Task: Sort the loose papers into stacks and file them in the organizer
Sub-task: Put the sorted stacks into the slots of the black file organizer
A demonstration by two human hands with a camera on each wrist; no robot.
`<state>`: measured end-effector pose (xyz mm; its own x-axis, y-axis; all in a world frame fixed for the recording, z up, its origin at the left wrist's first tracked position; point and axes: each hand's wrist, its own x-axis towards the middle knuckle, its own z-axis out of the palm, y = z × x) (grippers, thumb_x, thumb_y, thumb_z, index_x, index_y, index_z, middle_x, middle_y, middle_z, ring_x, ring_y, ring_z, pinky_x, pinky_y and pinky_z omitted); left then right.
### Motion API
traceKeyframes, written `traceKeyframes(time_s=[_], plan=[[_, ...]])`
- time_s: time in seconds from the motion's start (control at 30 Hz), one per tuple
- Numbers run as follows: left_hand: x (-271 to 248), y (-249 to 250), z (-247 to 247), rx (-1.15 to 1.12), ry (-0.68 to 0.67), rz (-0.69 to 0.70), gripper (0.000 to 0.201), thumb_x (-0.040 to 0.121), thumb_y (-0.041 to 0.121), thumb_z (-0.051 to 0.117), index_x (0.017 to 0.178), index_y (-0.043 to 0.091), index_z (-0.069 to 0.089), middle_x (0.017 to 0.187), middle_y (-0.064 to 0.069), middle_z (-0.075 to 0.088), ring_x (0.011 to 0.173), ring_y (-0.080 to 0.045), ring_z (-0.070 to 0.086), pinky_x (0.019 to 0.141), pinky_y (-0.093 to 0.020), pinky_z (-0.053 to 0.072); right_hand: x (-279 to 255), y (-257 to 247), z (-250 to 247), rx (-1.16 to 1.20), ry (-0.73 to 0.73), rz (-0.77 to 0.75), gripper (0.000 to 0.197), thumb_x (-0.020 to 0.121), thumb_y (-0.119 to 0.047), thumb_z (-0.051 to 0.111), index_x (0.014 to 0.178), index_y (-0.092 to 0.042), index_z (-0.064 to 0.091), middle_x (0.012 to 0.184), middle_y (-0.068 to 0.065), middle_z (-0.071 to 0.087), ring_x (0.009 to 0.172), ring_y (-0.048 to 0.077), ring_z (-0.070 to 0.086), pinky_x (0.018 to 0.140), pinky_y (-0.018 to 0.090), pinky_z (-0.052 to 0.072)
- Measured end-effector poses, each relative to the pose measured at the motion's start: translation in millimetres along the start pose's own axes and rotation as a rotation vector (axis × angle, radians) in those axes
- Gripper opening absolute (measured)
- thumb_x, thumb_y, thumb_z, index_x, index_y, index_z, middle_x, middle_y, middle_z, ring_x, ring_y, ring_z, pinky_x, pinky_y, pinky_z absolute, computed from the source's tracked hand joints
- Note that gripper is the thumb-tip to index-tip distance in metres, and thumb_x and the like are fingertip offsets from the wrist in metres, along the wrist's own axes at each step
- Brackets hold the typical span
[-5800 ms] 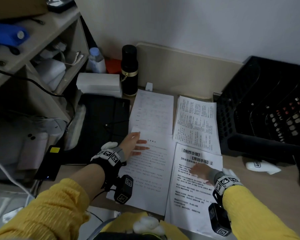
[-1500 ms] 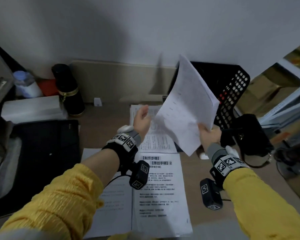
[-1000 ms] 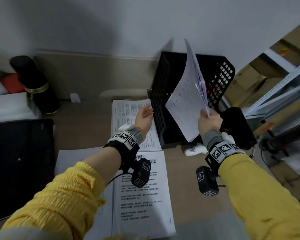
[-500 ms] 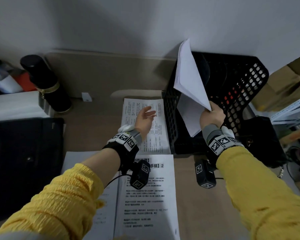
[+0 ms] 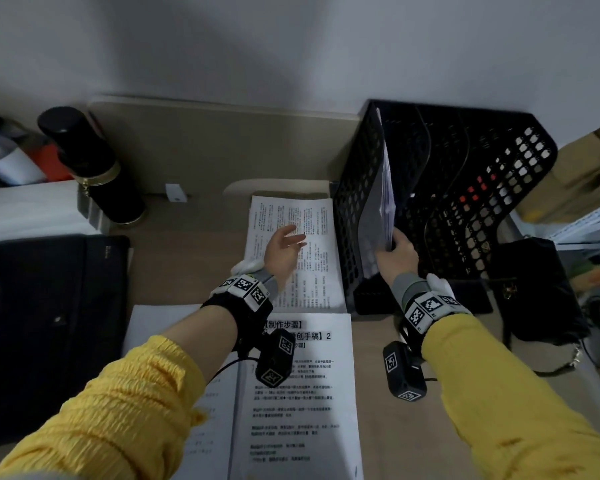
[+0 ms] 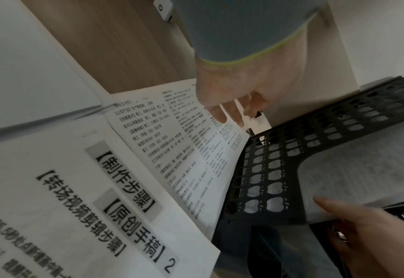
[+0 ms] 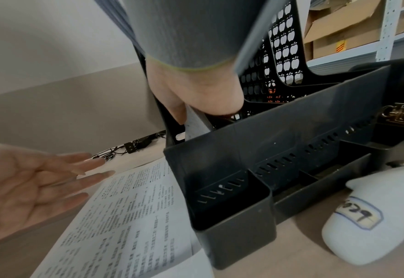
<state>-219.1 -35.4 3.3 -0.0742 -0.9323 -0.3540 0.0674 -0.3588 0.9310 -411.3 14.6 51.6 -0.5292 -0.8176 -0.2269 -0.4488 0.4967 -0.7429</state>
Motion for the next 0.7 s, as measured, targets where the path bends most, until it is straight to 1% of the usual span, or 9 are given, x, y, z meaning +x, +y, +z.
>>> traceKeyframes(time_s=[0.03, 0.1, 0.17, 0.23, 0.3, 0.4, 0.5, 0.6, 0.7], plan=[[0, -3, -3, 0.02, -0.005, -0.006, 0.041, 0.095, -0.009, 0.042, 0.134, 0.004, 0.045, 0.124, -0.012, 0.059, 0.103, -0.019, 0.057, 0.063, -0.012, 0.045, -3, 3, 0, 0.011, 0.004, -0.023, 0.043, 0.084, -0.012, 0.054, 0.127, -0.016, 0.056, 0.11, 0.005, 0.063, 0.102, 0.025, 0.059, 0.084, 0.03, 0.047], [1, -10, -12, 0.081, 0.027, -0.022, 0.039, 0.094, -0.007, 0.044, 0.132, 0.003, 0.046, 0.114, -0.005, 0.059, 0.101, -0.021, 0.056, 0.061, -0.014, 0.044, -10, 9, 3, -0.014, 0.081, -0.033, 0.052, 0.073, -0.02, 0.057, 0.125, -0.016, 0.054, 0.117, 0.005, 0.059, 0.109, 0.028, 0.054, 0.094, 0.039, 0.048], [-3, -17, -25, 0.075, 0.068, -0.022, 0.035, 0.092, -0.014, 0.043, 0.125, -0.002, 0.048, 0.106, -0.006, 0.06, 0.101, -0.028, 0.053, 0.063, -0.014, 0.048, -23, 10, 7, -0.077, 0.224, -0.019, 0.052, 0.071, -0.021, 0.063, 0.121, -0.017, 0.051, 0.123, 0.003, 0.049, 0.115, 0.027, 0.043, 0.101, 0.042, 0.038], [-5, -21, -36, 0.091, 0.085, -0.05, 0.036, 0.093, -0.015, 0.041, 0.127, -0.007, 0.046, 0.122, -0.018, 0.057, 0.102, -0.033, 0.056, 0.075, -0.017, 0.051, -38, 6, 9, -0.105, 0.346, -0.02, 0.048, 0.073, -0.018, 0.068, 0.117, -0.016, 0.047, 0.125, 0.006, 0.04, 0.116, 0.027, 0.036, 0.099, 0.039, 0.029], [-9, -20, -46, 0.244, 0.11, -0.158, 0.043, 0.094, -0.003, 0.043, 0.137, 0.002, 0.042, 0.136, -0.017, 0.05, 0.116, -0.035, 0.055, 0.093, -0.032, 0.047, -50, 6, 13, -0.091, 0.387, -0.084, 0.041, 0.075, -0.014, 0.067, 0.111, -0.011, 0.048, 0.121, 0.01, 0.041, 0.112, 0.028, 0.038, 0.094, 0.037, 0.03], [-12, -23, -66, 0.411, 0.072, -0.242, 0.048, 0.093, 0.006, 0.047, 0.14, 0.002, 0.039, 0.138, -0.018, 0.05, 0.125, -0.037, 0.05, 0.1, -0.039, 0.043, -63, 15, 24, -0.11, 0.364, -0.267, 0.022, 0.078, -0.001, 0.06, 0.099, -0.004, 0.056, 0.107, 0.015, 0.047, 0.099, 0.029, 0.043, 0.086, 0.037, 0.036], [-12, -32, -83, 0.504, 0.05, -0.305, 0.042, 0.091, 0.011, 0.05, 0.13, -0.004, 0.05, 0.128, -0.024, 0.057, 0.118, -0.039, 0.055, 0.091, -0.038, 0.045, -71, 17, 41, -0.027, 0.195, -0.332, 0.017, 0.082, 0.004, 0.054, 0.094, -0.006, 0.061, 0.098, 0.006, 0.048, 0.091, 0.02, 0.048, 0.084, 0.033, 0.044], [-10, -40, -92, 0.53, 0.027, -0.341, 0.038, 0.093, 0.016, 0.05, 0.123, -0.006, 0.056, 0.106, -0.018, 0.058, 0.098, -0.03, 0.056, 0.087, -0.037, 0.044, -74, 20, 59, 0.02, -0.086, -0.266, 0.021, 0.087, 0.004, 0.052, 0.098, -0.007, 0.064, 0.095, 0.003, 0.057, 0.084, 0.016, 0.054, 0.079, 0.026, 0.046], [-6, -38, -93, 0.492, 0.037, -0.379, 0.017, 0.092, 0.018, 0.052, 0.098, 0.004, 0.06, 0.098, -0.013, 0.052, 0.09, -0.024, 0.049, 0.093, -0.042, 0.047, -71, 30, 79, -0.076, -0.378, -0.168, 0.03, 0.09, 0.002, 0.048, 0.112, -0.01, 0.063, 0.107, 0.002, 0.063, 0.097, 0.017, 0.059, 0.092, 0.029, 0.049]])
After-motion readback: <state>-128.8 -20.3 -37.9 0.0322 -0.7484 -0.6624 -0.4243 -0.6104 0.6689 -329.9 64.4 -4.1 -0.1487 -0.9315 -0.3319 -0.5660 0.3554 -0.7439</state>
